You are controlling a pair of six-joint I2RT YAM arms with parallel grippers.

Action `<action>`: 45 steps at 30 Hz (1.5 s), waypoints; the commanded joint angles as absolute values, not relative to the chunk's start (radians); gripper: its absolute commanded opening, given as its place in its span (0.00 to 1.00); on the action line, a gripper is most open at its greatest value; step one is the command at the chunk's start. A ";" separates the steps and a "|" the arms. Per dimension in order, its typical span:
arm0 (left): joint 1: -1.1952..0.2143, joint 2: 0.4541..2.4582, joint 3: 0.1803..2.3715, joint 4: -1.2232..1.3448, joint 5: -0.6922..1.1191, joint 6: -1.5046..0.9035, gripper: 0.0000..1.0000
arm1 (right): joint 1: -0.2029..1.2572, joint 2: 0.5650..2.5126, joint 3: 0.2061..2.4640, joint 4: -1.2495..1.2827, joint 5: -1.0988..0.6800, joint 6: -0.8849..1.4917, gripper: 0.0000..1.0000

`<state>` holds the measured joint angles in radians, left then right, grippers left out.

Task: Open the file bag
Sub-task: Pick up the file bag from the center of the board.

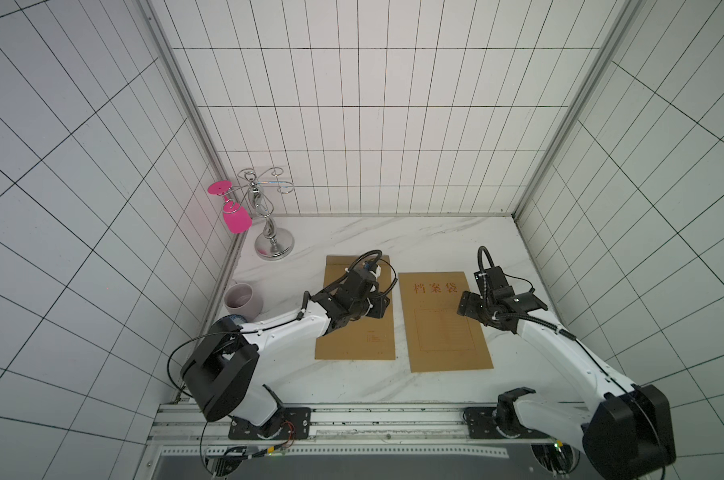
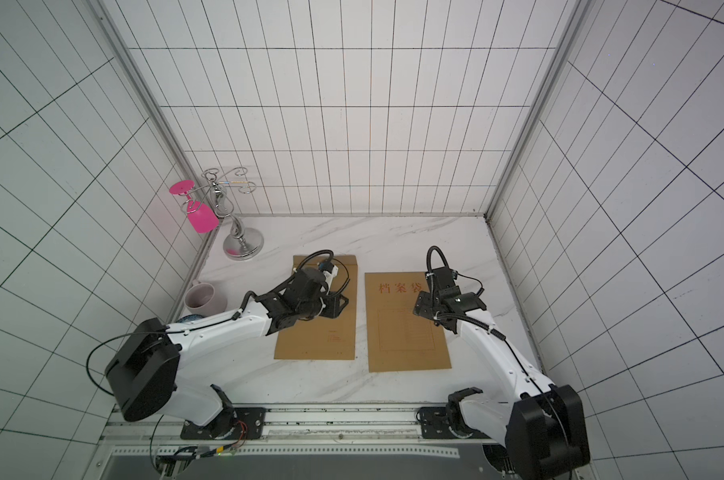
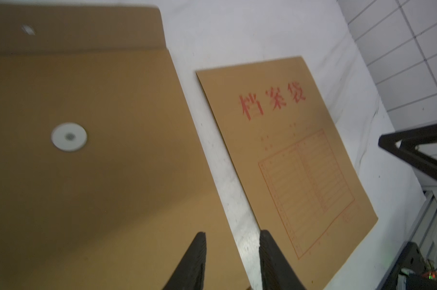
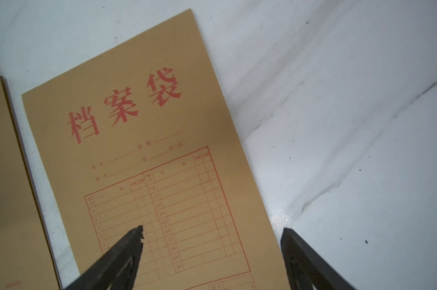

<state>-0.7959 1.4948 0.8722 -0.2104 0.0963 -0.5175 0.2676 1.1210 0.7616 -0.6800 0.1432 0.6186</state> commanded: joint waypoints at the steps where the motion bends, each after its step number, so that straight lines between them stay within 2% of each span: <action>1: -0.829 1.521 0.856 -0.181 0.129 -0.564 0.39 | 0.246 1.093 0.692 -0.774 0.142 0.697 0.87; 5: -0.846 1.567 0.839 -0.145 0.123 -0.596 0.39 | 0.212 1.060 0.664 -0.780 0.093 0.700 0.84; 22: -0.871 1.847 1.043 -0.119 0.172 -0.668 0.39 | 0.024 1.019 0.579 -0.787 -0.039 0.659 0.81; 39: -0.840 2.089 1.316 -0.192 0.138 -0.647 0.36 | 0.014 1.102 0.519 -0.602 -0.190 0.675 0.74; 45: -0.790 2.129 1.407 -0.212 0.132 -0.620 0.35 | 0.014 1.221 0.577 -0.532 -0.249 0.638 0.73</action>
<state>-0.8108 2.1105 1.3724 -0.1875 0.1528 -0.6418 0.0250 1.1736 0.5484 -0.5804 -0.1974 0.6590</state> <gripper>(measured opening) 0.356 0.729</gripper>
